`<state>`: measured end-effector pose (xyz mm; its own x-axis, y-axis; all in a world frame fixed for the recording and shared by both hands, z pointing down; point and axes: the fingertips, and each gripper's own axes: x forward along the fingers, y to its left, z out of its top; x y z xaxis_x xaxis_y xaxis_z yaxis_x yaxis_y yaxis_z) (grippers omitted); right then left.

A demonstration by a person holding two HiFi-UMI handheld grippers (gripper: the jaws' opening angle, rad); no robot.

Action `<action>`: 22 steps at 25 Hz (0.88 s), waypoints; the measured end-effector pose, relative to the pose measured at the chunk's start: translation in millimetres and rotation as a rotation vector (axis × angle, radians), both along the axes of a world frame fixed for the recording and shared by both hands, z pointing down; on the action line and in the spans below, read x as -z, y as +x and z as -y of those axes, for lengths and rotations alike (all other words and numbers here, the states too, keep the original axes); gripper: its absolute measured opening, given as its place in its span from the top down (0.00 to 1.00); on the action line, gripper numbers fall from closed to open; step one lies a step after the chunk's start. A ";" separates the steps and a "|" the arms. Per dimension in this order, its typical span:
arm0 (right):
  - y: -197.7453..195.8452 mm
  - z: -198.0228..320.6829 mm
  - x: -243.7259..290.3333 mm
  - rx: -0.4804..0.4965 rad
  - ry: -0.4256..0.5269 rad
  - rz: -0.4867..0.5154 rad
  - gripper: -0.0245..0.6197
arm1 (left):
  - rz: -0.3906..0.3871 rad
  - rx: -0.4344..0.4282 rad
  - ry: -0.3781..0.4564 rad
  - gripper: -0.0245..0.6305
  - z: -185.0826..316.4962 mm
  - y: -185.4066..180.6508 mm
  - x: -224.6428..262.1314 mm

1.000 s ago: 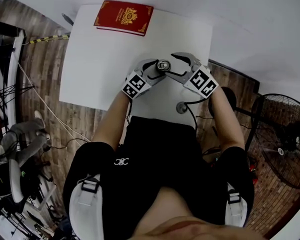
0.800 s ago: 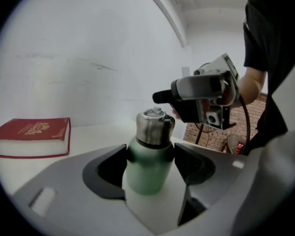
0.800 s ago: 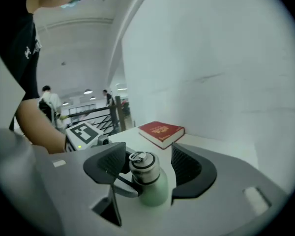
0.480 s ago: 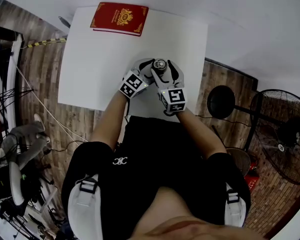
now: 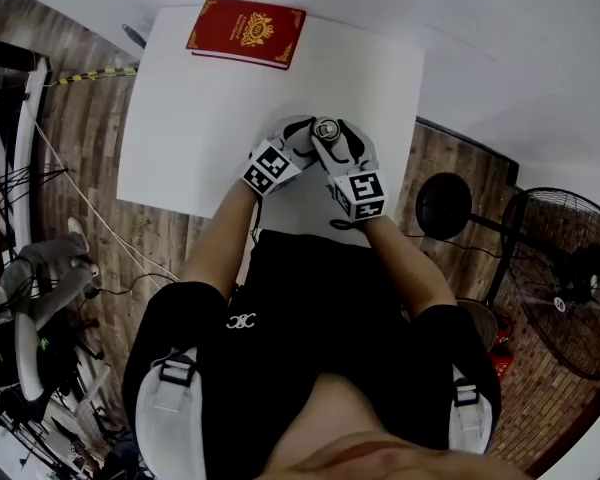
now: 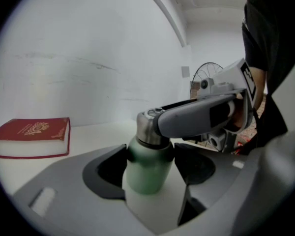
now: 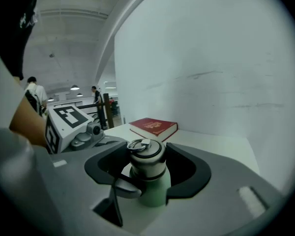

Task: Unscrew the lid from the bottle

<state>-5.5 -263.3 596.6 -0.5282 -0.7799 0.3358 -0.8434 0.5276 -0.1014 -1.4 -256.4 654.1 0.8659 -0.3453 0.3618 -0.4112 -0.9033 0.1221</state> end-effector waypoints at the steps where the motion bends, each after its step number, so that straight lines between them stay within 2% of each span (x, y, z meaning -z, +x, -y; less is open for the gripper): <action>1: -1.4 -0.6 0.5 0.071 0.004 -0.005 0.57 | -0.001 -0.002 0.001 0.42 -0.1 0.3 0.5; 6: -7.4 -4.5 -0.9 0.532 -0.005 -0.055 0.57 | -0.002 -0.009 0.005 0.42 0.5 1.2 0.0; 13: -12.8 -16.0 -2.4 1.211 -0.085 -0.283 0.57 | 0.014 -0.037 0.010 0.43 -1.1 1.3 1.8; 18: -12.2 -16.0 -10.7 1.549 -0.158 -0.408 0.58 | 0.019 -0.060 0.001 0.42 3.5 -0.1 -2.2; 22: -8.3 -19.5 -16.4 1.697 -0.186 -0.468 0.58 | 0.026 -0.066 -0.006 0.42 2.7 0.3 -3.7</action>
